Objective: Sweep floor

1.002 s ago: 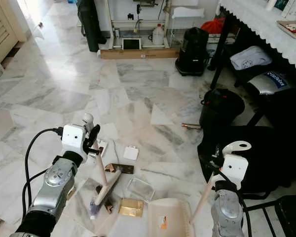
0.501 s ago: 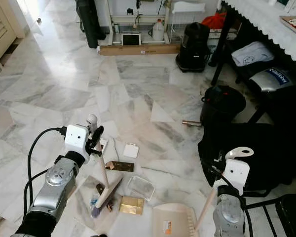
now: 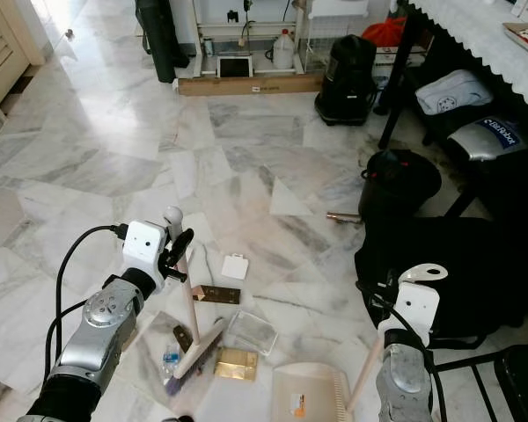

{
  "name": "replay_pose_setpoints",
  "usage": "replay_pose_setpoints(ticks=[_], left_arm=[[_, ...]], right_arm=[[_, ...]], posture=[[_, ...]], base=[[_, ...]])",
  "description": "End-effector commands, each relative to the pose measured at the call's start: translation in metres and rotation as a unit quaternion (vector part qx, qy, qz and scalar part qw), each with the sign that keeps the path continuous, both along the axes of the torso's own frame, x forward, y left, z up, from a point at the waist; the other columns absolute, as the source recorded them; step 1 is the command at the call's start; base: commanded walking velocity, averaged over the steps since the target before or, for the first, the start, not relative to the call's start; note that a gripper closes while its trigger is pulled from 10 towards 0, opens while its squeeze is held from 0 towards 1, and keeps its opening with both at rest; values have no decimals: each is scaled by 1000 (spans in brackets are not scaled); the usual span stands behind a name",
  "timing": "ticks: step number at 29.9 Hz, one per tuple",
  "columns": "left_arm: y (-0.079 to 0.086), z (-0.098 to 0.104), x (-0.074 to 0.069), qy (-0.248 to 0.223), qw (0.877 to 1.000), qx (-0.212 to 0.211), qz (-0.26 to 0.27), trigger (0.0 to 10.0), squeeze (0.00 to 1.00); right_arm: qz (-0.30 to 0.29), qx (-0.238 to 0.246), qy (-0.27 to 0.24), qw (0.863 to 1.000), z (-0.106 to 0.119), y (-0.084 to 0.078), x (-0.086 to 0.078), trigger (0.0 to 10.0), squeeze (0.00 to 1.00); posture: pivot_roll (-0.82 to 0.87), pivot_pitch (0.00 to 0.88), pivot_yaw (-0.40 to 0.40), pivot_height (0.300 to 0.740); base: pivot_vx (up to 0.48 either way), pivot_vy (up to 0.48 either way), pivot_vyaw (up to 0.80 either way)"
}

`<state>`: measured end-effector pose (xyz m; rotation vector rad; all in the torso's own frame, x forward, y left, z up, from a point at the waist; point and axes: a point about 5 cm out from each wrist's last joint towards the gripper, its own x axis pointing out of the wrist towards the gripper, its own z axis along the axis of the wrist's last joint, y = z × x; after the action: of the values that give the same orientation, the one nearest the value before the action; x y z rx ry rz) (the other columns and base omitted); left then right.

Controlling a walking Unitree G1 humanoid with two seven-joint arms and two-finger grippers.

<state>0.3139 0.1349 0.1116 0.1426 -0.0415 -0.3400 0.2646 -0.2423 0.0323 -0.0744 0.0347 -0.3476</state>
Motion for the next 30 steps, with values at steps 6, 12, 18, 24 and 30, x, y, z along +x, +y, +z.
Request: replay_pose_setpoints(ticks=[6,12,18,24,30], left_arm=[[-5,6,0,-1,1000,-1,-17,10000,0],[-4,5,1,8,1000,6,-20,10000,0],[6,5,3,12,999,30,-1,10000,0],[11,-2,-2,28,998,65,1,10000,0],[10,-9,-5,65,996,62,-26,10000,0]], right_arm=[[1,-11,-3,1000,2,-1,5,10000,0],[-1,-11,-10,1000,6,-3,9,10000,0],[5,-8,-22,1000,12,0,16,10000,0],[13,1,-34,999,15,4,20,10000,0],[10,3,-31,999,13,3,19,10000,0]], posture=[[118,160,10,740],[120,162,12,740],[129,154,11,740],[136,143,12,740],[133,125,19,740]], base=[[0,0,0],[0,0,0],[0,0,0],[0,0,0],[0,0,0]])
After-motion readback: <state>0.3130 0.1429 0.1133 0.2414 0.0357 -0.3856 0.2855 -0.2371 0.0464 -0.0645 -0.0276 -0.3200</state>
